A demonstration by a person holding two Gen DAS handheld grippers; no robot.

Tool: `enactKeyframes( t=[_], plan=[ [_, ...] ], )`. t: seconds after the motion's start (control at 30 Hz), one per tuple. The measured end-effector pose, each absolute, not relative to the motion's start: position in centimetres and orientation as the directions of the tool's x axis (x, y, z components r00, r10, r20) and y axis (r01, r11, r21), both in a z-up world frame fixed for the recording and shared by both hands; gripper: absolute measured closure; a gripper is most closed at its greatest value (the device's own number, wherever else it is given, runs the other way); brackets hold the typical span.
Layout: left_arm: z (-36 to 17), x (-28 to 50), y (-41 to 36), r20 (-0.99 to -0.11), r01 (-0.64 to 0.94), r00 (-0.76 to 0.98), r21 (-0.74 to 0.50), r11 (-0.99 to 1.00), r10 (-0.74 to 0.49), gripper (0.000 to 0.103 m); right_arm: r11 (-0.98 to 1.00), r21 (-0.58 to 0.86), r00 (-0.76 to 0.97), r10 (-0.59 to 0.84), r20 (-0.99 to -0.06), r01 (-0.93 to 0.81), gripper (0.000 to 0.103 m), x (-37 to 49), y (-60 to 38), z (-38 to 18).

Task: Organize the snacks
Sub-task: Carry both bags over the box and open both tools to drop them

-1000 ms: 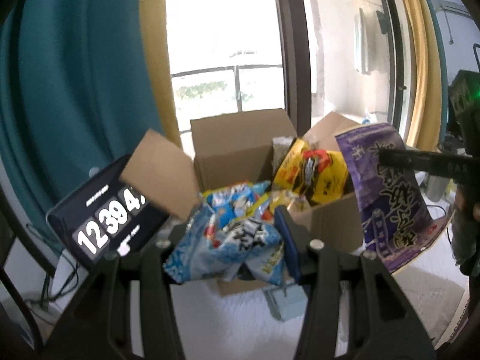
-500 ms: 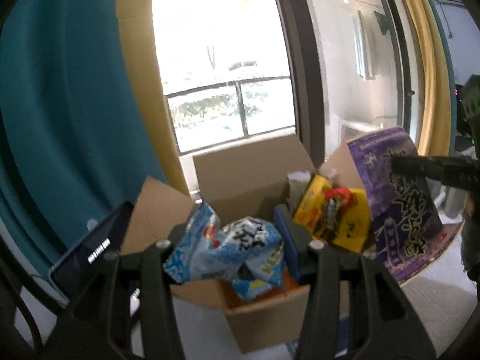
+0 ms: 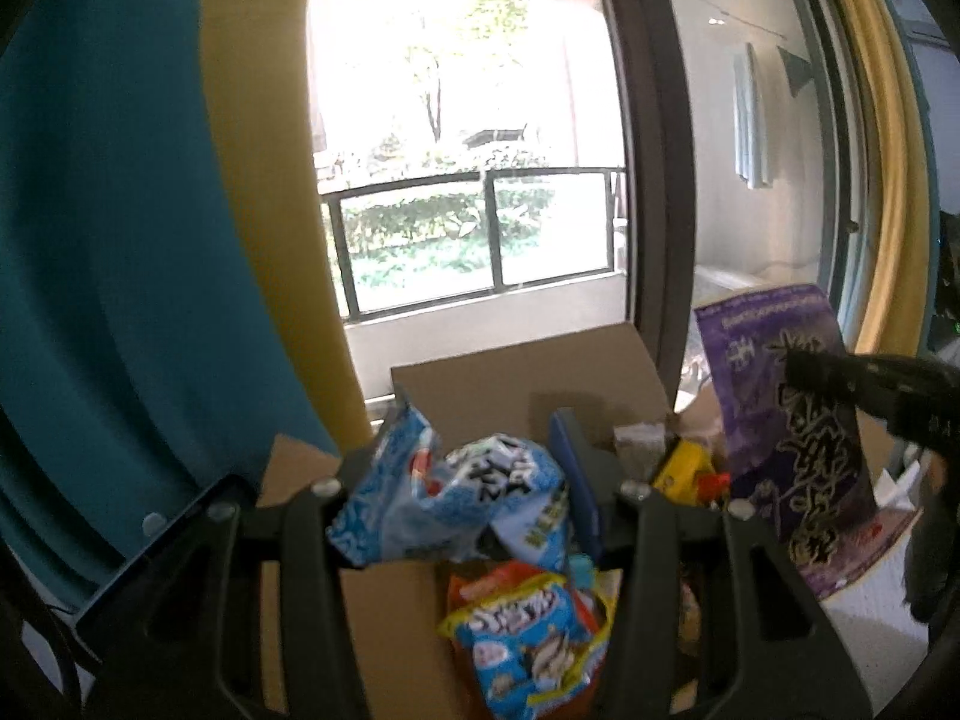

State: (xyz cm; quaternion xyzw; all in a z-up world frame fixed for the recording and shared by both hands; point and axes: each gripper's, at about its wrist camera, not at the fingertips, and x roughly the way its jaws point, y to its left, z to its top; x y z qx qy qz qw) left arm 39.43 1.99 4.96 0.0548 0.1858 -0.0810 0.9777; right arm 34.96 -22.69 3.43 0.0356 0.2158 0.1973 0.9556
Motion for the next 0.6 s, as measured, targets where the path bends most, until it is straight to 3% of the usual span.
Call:
enactKeyframes(
  t=[0.13, 0.17, 0.23, 0.3, 0.53, 0.57, 0.6],
  plan=[
    [4.9, 41.4, 2.1, -0.371, 0.159, 0.92, 0.058, 0.986, -0.126, 0.048, 0.921, 0.141, 0.829, 0.389, -0.401, -0.364, 0.088, 36.7, -21.7, 3.3],
    [4.9, 41.7, 2.2, -0.371, 0.152, 0.921, 0.051, 0.987, -0.123, 0.044, 0.92, 0.141, 0.828, 0.392, -0.401, -0.367, 0.088, 36.9, -21.5, 3.2],
    [5.0, 42.2, 2.7, -0.372, 0.146, 0.92, 0.025, 0.989, -0.127, 0.022, 0.92, 0.132, 0.829, 0.39, -0.401, -0.369, 0.088, 37.5, -20.8, 3.1],
    [4.9, 42.2, 3.2, -0.365, 0.135, 0.922, 0.002, 0.991, -0.125, 0.014, 0.92, 0.138, 0.824, 0.391, -0.41, -0.367, 0.088, 37.9, -20.5, 3.1],
    [4.9, 40.9, 4.7, -0.345, 0.123, 0.93, -0.024, 0.992, -0.124, 0.014, 0.898, 0.207, 0.796, 0.441, -0.415, -0.389, 0.088, 39.2, -18.8, 2.8],
    [5.0, 40.7, 4.7, -0.343, 0.124, 0.931, -0.026, 0.992, -0.125, 0.014, 0.895, 0.216, 0.791, 0.446, -0.419, -0.39, 0.083, 39.4, -18.8, 2.6],
    [5.0, 40.5, 4.8, -0.339, 0.122, 0.933, -0.025, 0.992, -0.123, 0.014, 0.897, 0.215, 0.786, 0.442, -0.433, -0.386, 0.07, 39.7, -18.6, 2.5]
  ],
)
